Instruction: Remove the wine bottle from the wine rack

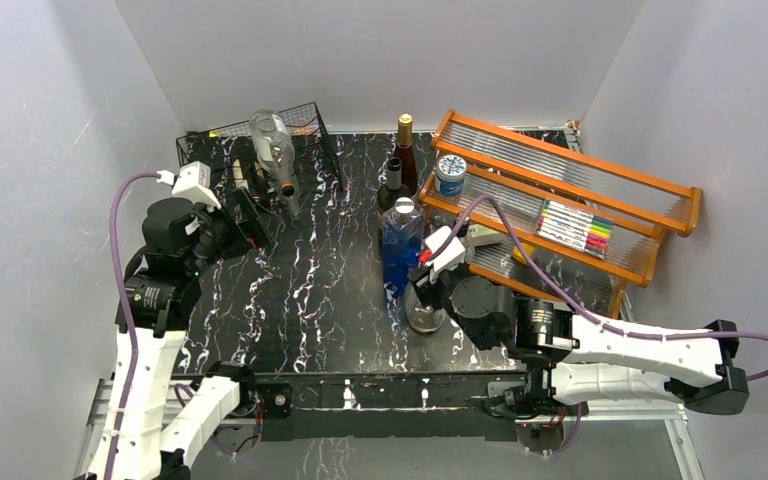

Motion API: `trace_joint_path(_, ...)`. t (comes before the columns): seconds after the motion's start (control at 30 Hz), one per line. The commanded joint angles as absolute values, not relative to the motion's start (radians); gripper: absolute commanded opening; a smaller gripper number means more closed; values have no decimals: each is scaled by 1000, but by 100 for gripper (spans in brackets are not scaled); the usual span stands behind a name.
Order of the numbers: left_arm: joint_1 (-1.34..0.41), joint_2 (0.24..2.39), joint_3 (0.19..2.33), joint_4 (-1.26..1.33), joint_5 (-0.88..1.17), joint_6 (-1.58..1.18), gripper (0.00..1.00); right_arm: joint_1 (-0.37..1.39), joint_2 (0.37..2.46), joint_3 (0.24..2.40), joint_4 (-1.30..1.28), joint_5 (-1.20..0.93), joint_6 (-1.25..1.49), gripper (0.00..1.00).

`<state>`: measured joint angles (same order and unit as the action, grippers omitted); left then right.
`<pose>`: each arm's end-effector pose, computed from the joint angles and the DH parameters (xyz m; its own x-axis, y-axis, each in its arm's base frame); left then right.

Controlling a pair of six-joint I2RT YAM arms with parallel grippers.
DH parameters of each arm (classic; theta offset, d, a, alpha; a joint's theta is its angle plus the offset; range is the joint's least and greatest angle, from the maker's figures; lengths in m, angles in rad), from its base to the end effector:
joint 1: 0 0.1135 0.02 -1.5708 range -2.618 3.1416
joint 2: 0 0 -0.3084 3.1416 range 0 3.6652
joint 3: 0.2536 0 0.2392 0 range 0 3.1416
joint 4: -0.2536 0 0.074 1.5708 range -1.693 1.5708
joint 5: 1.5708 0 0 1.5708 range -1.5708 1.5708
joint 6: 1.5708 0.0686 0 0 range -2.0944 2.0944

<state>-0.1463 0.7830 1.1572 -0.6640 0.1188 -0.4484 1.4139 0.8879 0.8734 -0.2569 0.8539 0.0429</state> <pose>0.1286 -0.0272 0.4309 -0.3662 -0.3811 -0.8489 0.1091 0.8884 -0.4460 0.0780 0.1623 0.3775 -0.0648 -0.2294 -0.9712 -0.5332 0.8306 -0.1606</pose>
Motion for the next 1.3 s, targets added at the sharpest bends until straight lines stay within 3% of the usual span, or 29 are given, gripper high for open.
trace_joint_path(0.0, -150, 781, 1128, -635, 174, -487, 98, 1414, 875, 925, -62, 906, -8, 64)
trace_joint_path(0.1, -149, 779, 1126, -659, 175, -498, 98, 1414, 875, 949, -108, 904, -8, 89)
trace_joint_path(0.17, -150, 772, 1120, -668, 177, -501, 98, 1414, 861, 953, -111, 915, -23, 97)
trace_joint_path(0.37, -150, 776, 1120, -725, 172, -479, 98, 1414, 824, 983, -85, 902, -92, 98)
trace_joint_path(0.57, -151, 891, 1105, -785, 293, -396, 98, 1414, 817, 952, 40, 921, -215, 98)
trace_joint_path(0.9, -144, 1014, 1014, -655, 198, -399, 98, 1414, 829, 1013, -25, 888, -179, 98)
trace_joint_path(1.27, 8, 1189, 946, -470, 63, -424, 98, 1413, 791, 1058, -170, 935, -140, 98)
